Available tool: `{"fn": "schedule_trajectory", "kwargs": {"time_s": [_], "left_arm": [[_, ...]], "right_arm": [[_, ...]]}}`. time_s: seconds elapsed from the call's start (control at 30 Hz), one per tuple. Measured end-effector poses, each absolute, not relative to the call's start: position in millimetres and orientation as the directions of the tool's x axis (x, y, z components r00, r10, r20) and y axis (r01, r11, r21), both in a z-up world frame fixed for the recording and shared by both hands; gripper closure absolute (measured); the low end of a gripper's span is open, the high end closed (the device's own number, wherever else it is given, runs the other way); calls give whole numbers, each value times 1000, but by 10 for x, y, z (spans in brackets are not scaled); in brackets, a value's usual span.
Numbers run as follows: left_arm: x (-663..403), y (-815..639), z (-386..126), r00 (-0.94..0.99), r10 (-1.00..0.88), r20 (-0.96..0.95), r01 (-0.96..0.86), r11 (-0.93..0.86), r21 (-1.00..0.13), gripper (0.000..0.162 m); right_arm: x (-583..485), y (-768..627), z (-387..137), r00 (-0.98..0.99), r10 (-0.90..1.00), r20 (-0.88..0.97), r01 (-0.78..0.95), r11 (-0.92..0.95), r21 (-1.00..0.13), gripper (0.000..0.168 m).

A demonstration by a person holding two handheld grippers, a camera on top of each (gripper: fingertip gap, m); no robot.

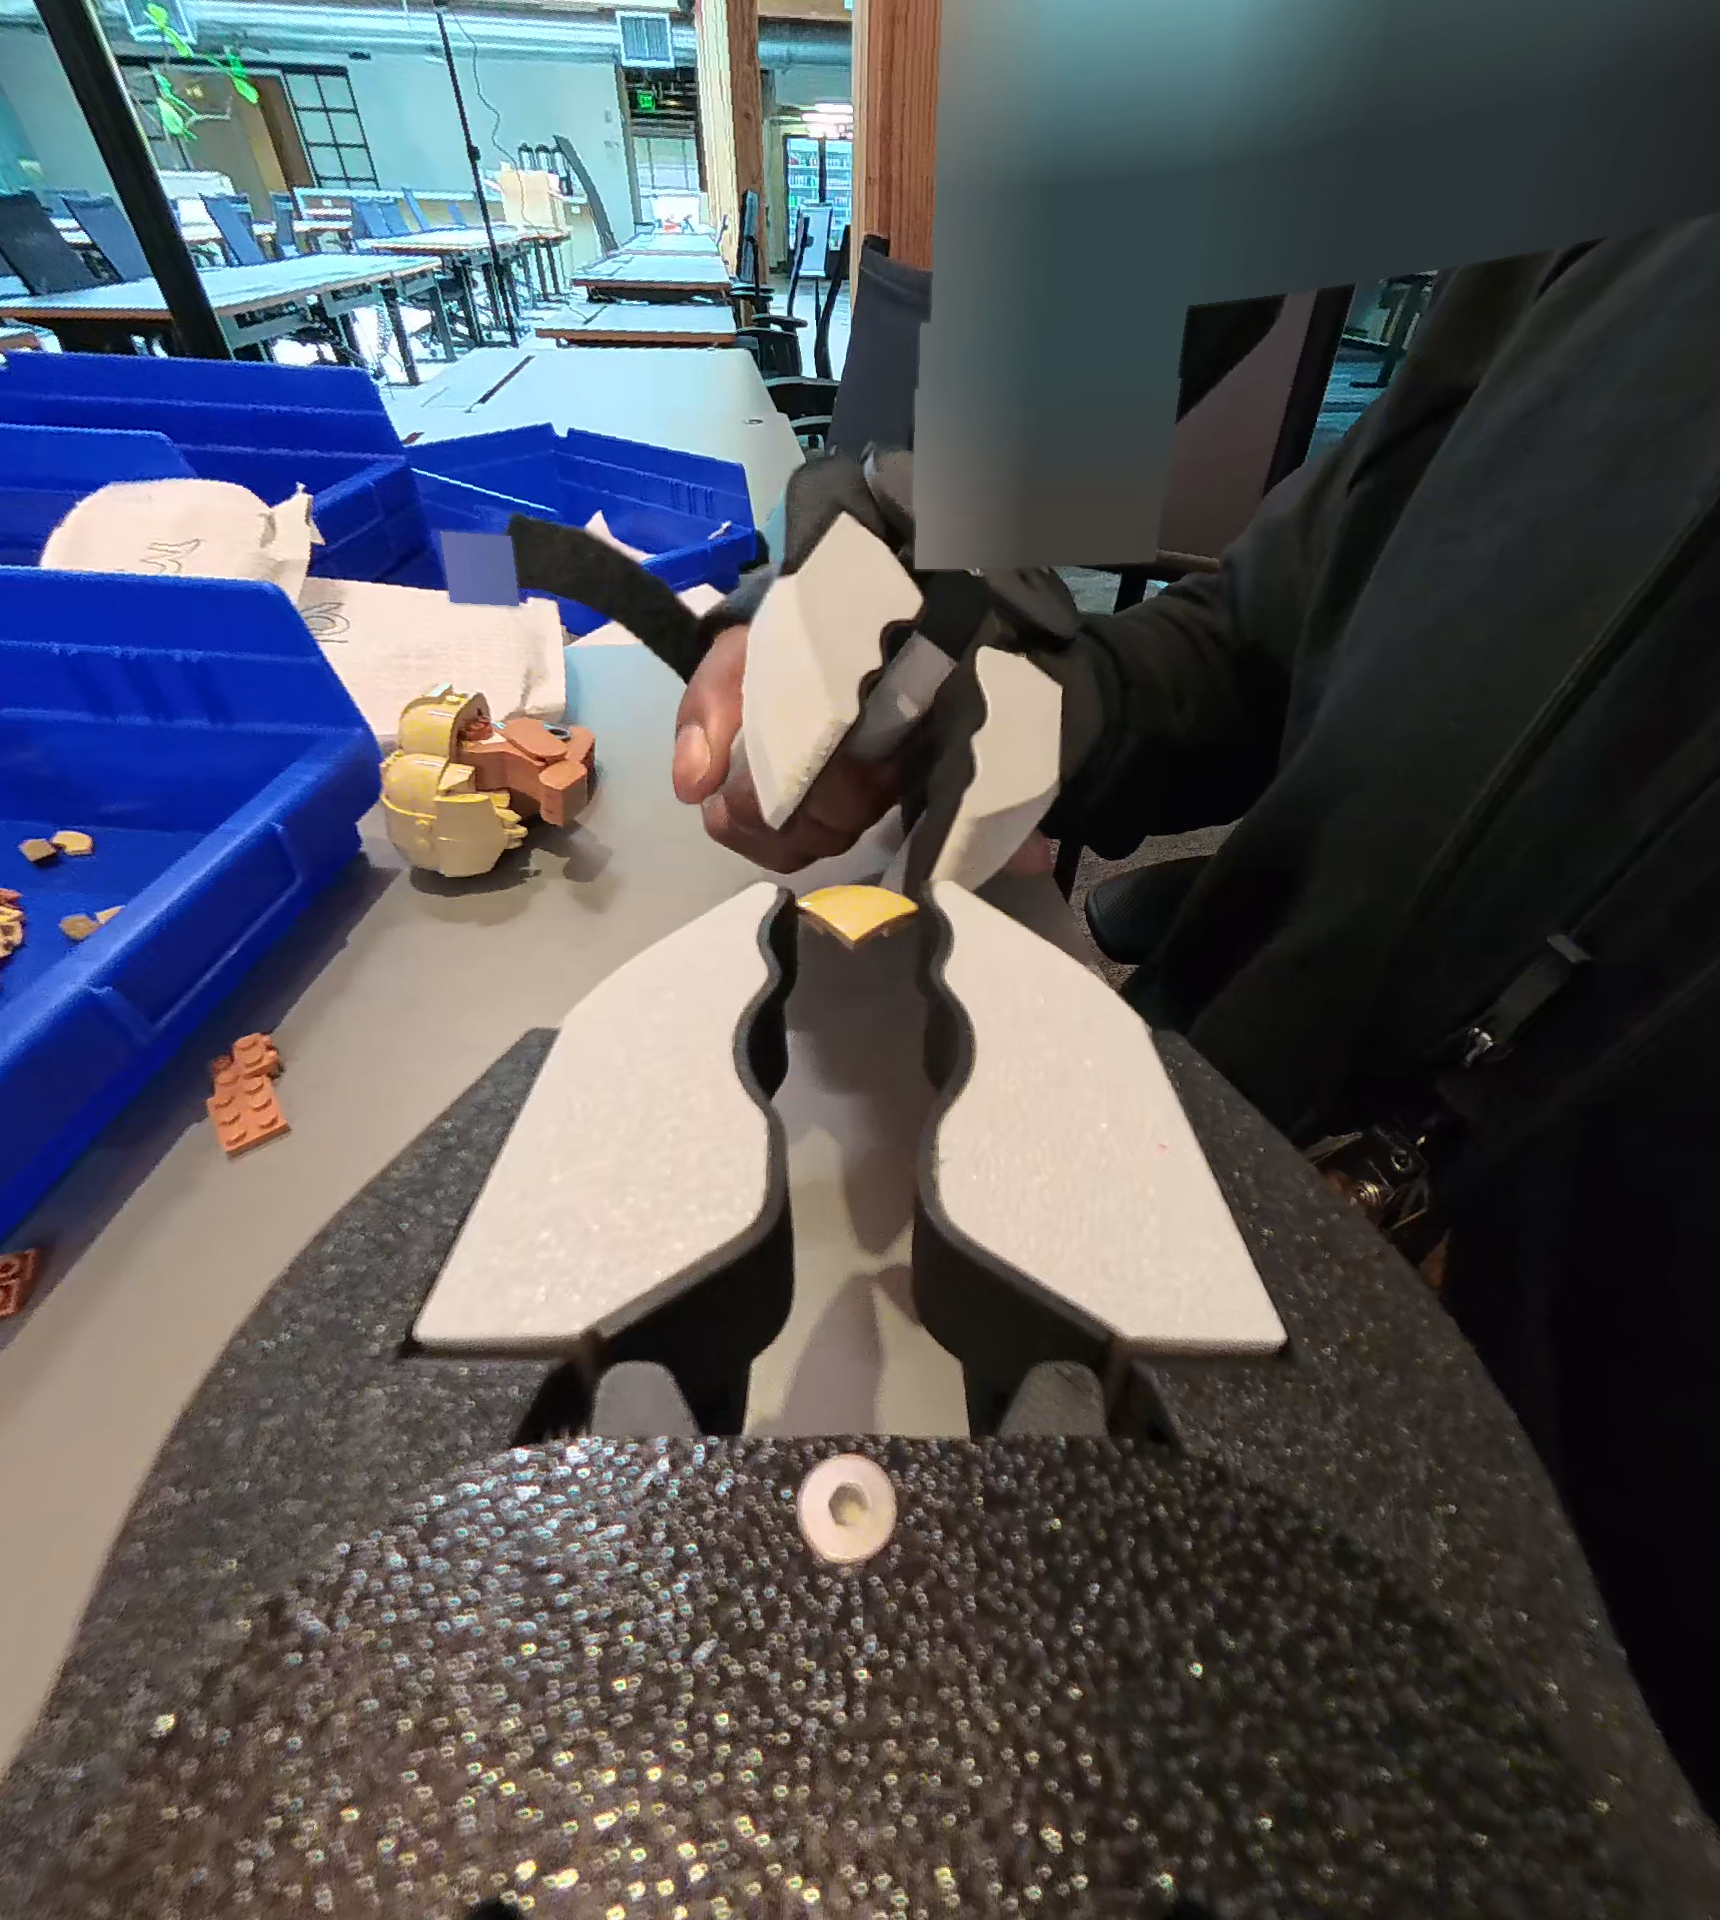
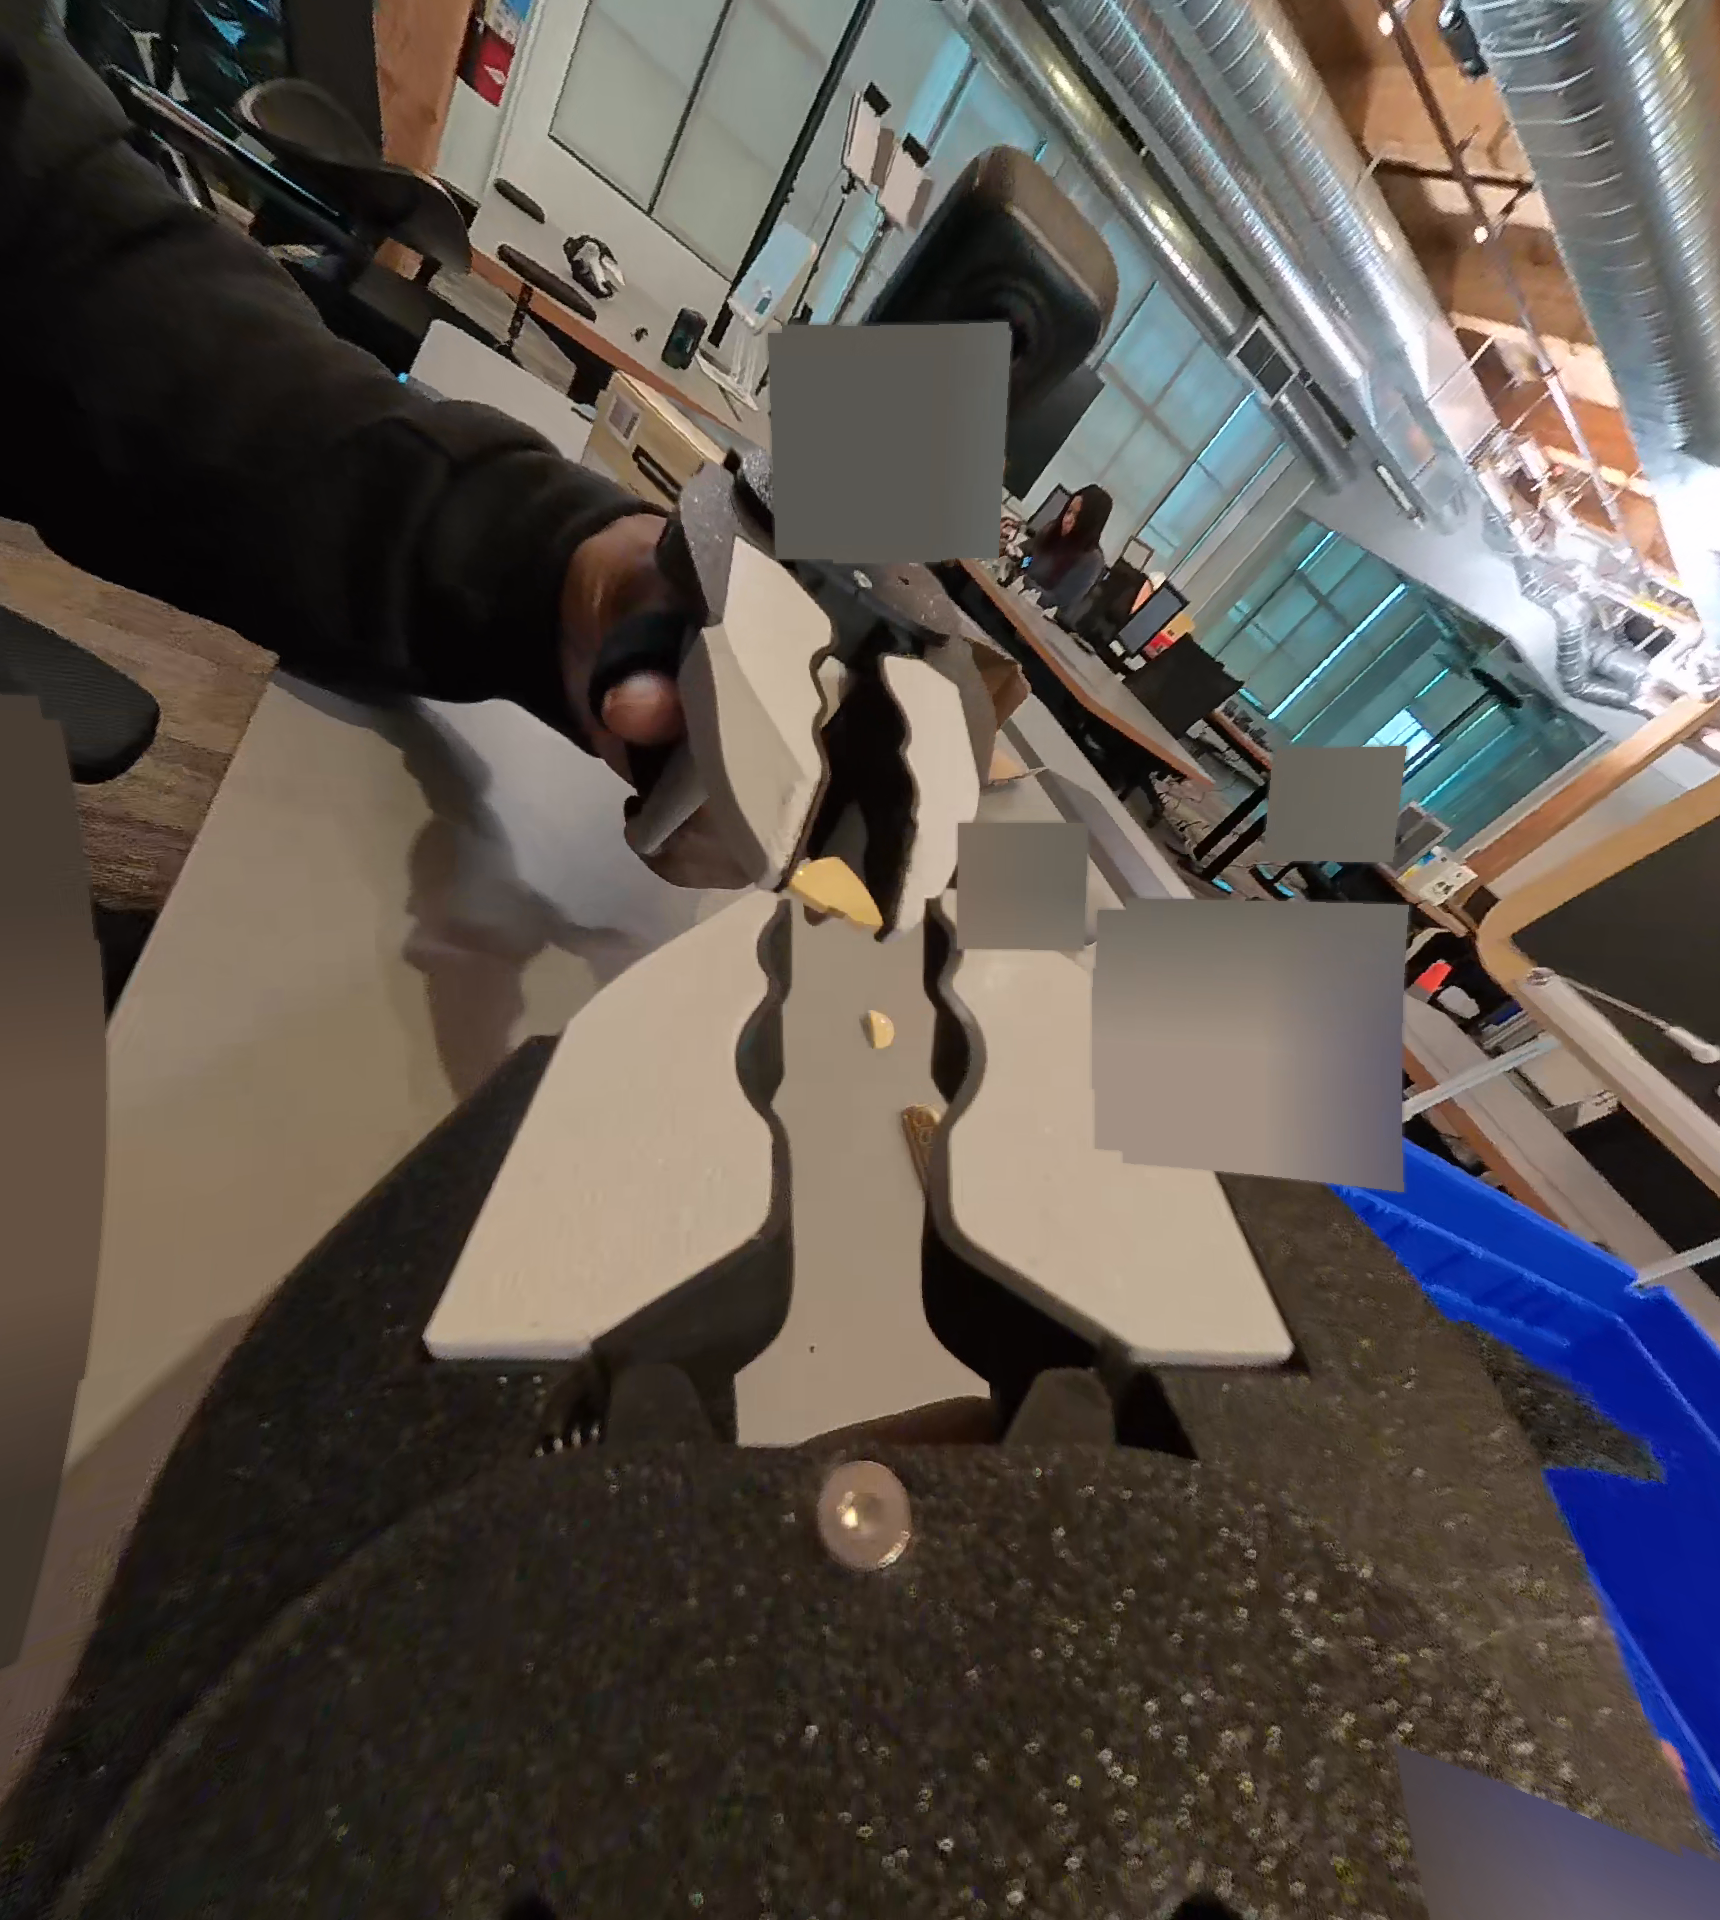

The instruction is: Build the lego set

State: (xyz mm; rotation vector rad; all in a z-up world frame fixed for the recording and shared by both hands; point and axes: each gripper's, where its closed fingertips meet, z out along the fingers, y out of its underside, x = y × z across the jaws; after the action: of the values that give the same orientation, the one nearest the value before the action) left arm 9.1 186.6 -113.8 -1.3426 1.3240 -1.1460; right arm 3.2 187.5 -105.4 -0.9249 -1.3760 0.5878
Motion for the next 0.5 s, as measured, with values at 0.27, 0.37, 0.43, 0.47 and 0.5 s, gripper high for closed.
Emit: {"fn": "schedule_trajectory", "kwargs": {"time_s": [0.27,0.37,0.43,0.47,0.5], "left_arm": [[120,1833,-1120,-23,-998,53,-190,-47,-981,140],[125,1831,-1120,-26,-996,81,-204,-74,-976,141],[128,1828,-1118,-31,-994,103,-208,-95,-973,141],[131,1826,-1118,-35,-993,115,-211,-105,-972,141],[133,1827,-1117,-36,-992,123,-214,-113,-970,141]], "right_arm": [[31,1834,-1044,147,736,660,170,639,-750,152],[32,1824,-1044,152,686,712,184,688,-702,153],[33,1818,-1041,154,654,740,193,715,-672,155],[33,1814,-1043,154,640,753,197,727,-658,155],[34,1812,-1045,153,626,765,202,738,-644,156]]}}
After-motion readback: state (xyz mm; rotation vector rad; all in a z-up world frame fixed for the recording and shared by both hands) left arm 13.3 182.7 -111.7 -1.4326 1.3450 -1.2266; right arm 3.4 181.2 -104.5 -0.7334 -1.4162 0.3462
